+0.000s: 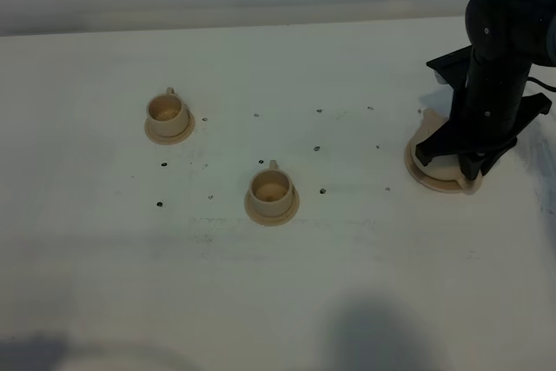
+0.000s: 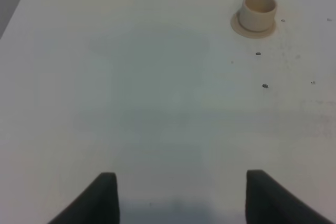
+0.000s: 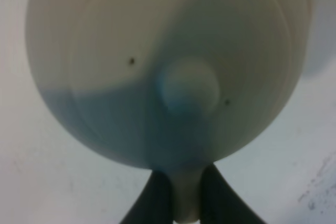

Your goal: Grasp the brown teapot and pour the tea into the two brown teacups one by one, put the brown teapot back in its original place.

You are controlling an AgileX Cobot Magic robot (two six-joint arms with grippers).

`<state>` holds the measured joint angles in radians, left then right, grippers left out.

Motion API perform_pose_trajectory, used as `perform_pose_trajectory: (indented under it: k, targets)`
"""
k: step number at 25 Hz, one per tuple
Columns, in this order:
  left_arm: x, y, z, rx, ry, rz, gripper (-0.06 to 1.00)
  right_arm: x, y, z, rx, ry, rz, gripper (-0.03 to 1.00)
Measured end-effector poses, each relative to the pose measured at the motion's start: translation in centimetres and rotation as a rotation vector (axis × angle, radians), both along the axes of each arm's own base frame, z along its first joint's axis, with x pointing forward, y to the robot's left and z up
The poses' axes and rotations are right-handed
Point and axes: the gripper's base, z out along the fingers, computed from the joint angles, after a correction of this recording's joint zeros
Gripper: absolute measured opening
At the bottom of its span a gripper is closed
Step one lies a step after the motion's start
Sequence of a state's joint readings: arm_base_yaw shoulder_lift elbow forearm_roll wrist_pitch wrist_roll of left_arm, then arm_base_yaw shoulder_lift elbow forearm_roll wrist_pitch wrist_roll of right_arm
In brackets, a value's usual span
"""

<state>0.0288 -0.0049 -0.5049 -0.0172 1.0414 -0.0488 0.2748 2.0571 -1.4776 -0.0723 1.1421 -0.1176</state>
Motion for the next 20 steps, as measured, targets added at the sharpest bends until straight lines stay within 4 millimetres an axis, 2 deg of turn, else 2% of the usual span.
perform_pose_trajectory:
  k: [9,17,20]
  targets:
    - [0.0,0.0,0.0,0.000,0.000,0.000,0.52,0.3,-0.1,1.1,-0.015,-0.003,0.003,0.13]
    - [0.0,0.0,0.0,0.000,0.000,0.000,0.52,1.3,0.2,2.4,0.004,-0.070,0.010,0.13]
    - [0.0,0.0,0.0,0.000,0.000,0.000,0.52,1.8,1.0,3.2,0.029,-0.131,0.044,0.13]
